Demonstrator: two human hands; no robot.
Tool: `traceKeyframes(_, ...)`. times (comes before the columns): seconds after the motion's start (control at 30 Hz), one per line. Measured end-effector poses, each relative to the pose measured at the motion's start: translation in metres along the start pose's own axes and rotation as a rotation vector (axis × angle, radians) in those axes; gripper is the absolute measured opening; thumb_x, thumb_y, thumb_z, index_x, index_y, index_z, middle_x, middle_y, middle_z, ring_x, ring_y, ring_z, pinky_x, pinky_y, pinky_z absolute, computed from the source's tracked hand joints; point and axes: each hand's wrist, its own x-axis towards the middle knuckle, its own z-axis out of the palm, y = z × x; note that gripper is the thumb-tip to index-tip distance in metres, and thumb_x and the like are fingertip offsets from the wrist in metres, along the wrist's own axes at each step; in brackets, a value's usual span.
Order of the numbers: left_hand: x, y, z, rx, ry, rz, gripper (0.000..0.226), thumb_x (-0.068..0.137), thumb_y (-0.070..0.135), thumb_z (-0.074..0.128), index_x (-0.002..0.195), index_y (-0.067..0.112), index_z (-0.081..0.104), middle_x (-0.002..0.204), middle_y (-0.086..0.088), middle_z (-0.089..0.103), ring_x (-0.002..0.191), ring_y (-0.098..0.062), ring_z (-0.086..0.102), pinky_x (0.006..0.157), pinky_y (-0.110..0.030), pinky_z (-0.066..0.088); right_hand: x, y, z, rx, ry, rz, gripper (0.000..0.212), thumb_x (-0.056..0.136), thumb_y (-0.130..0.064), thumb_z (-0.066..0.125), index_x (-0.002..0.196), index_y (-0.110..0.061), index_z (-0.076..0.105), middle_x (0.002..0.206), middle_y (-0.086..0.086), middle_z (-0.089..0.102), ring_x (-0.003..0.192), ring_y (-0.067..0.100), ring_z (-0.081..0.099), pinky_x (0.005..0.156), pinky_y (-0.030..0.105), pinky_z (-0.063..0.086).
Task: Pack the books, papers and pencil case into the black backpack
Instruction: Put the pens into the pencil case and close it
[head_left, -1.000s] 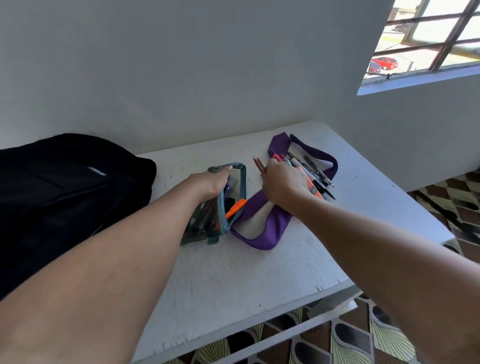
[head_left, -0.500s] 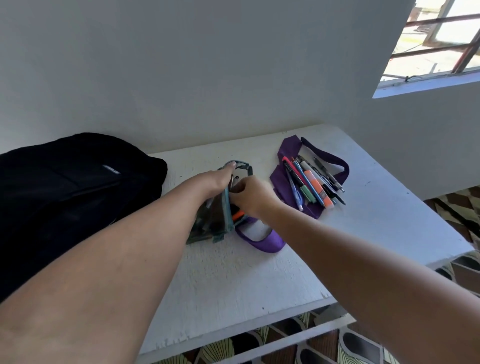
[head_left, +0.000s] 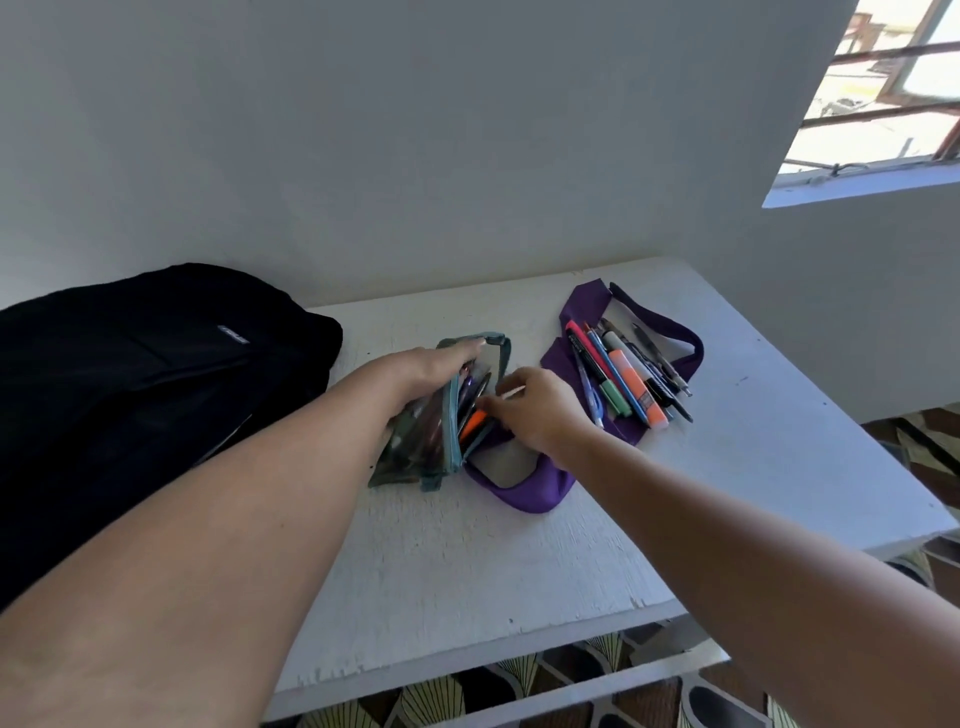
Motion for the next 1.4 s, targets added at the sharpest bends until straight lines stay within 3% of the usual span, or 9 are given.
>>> traceKeyframes(0.07, -0.005, -0.005, -0.002, 0.041, -0.054, 0.008, 0.086, 0.086, 0.078, 0.054, 0.149, 0.019, 0.047, 0.137, -0.013, 0.057, 0.122, -0.033, 0.057, 0.099, -0.044, 0.043, 0.000, 0.002, 0.005, 0.224, -0.021, 0.039, 0.050, 0.081, -0.038, 0.088, 0.120, -0.023, 0.061, 0.102, 0.001, 0.075, 0.097, 0.019, 0.073, 0.090, 0.040, 0.061)
traceKeyframes(0.17, -0.008, -0.021, -0.002, 0.065, -0.110, 0.061, 0.060, 0.087, 0.064, 0.064, 0.125, 0.017, 0.063, 0.116, -0.008, 0.068, 0.101, -0.024, 0.064, 0.081, -0.035, 0.048, 0.002, 0.004, 0.012, 0.384, -0.078, 0.042, 0.048, 0.081, -0.025, 0.089, 0.118, -0.021, 0.059, 0.102, 0.001, 0.077, 0.099, 0.020, 0.075, 0.094, 0.044, 0.060)
traceKeyframes(0.37, -0.013, -0.036, -0.003, -0.242, 0.014, 0.049, 0.045, 0.085, 0.056, 0.039, 0.091, 0.016, 0.060, 0.088, -0.013, 0.057, 0.082, -0.026, 0.053, 0.084, -0.041, 0.042, 0.002, -0.004, 0.006, 0.041, 0.096, -0.024, 0.077, 0.069, -0.060, 0.090, 0.122, -0.017, 0.054, 0.108, -0.002, 0.060, 0.098, 0.018, 0.062, 0.082, 0.037, 0.055)
traceKeyframes(0.57, -0.021, -0.037, 0.002, -0.365, 0.100, 0.021, 0.041, 0.100, 0.049, 0.031, 0.100, 0.021, 0.062, 0.124, -0.016, 0.061, 0.113, -0.031, 0.055, 0.101, -0.043, 0.043, 0.014, -0.015, 0.009, -0.085, -0.143, 0.117, 0.073, 0.067, -0.076, 0.080, 0.101, -0.013, 0.068, 0.097, 0.008, 0.073, 0.085, 0.021, 0.065, 0.071, 0.036, 0.052)
traceKeyframes(0.7, -0.025, -0.037, 0.000, -0.404, 0.102, 0.012, 0.046, 0.100, 0.049, 0.031, 0.095, 0.017, 0.063, 0.108, -0.016, 0.065, 0.094, -0.027, 0.058, 0.081, -0.035, 0.045, 0.017, -0.018, 0.020, 0.101, -0.120, 0.122, 0.028, 0.088, -0.044, 0.079, 0.085, -0.018, 0.070, 0.084, 0.004, 0.068, 0.082, 0.022, 0.061, 0.072, 0.035, 0.049)
traceKeyframes(0.87, -0.016, -0.026, -0.006, -0.382, 0.255, 0.066, 0.052, 0.101, 0.051, 0.032, 0.111, 0.011, 0.063, 0.111, -0.012, 0.065, 0.086, -0.022, 0.057, 0.063, -0.032, 0.035, 0.015, -0.046, 0.003, 0.395, 0.033, -0.041, 0.024, 0.099, -0.033, 0.068, 0.087, -0.014, 0.061, 0.072, 0.004, 0.053, 0.060, 0.013, 0.045, 0.054, 0.027, 0.037)
traceKeyframes(1.0, -0.001, -0.011, 0.006, -0.192, 0.254, 0.138, 0.058, 0.093, 0.059, 0.051, 0.119, 0.011, 0.070, 0.121, -0.015, 0.067, 0.102, -0.029, 0.062, 0.078, -0.033, 0.045, 0.017, -0.034, -0.017, 0.148, 0.077, -0.081, 0.036, 0.099, -0.039, 0.065, 0.077, -0.011, 0.061, 0.064, 0.000, 0.057, 0.057, 0.014, 0.048, 0.058, 0.031, 0.040)
traceKeyframes(1.13, 0.007, 0.003, 0.023, -0.055, 0.192, 0.155, 0.058, 0.095, 0.055, 0.044, 0.128, 0.013, 0.066, 0.133, -0.017, 0.062, 0.120, -0.034, 0.058, 0.107, -0.041, 0.045, 0.015, -0.005, -0.038, -0.063, 0.081, -0.112, 0.034, 0.102, -0.039, 0.059, 0.083, -0.015, 0.073, 0.076, 0.001, 0.071, 0.072, 0.018, 0.062, 0.065, 0.031, 0.045)
traceKeyframes(1.4, 0.019, 0.015, 0.029, 0.043, 0.159, 0.109, 0.063, 0.099, 0.053, 0.037, 0.144, 0.012, 0.054, 0.152, -0.016, 0.049, 0.134, -0.035, 0.049, 0.113, -0.044, 0.040, 0.018, 0.028, -0.092, -0.484, 0.327, -0.088, 0.013, 0.095, -0.033, 0.065, 0.103, -0.023, 0.067, 0.100, -0.002, 0.068, 0.095, 0.025, 0.063, 0.078, 0.039, 0.056)
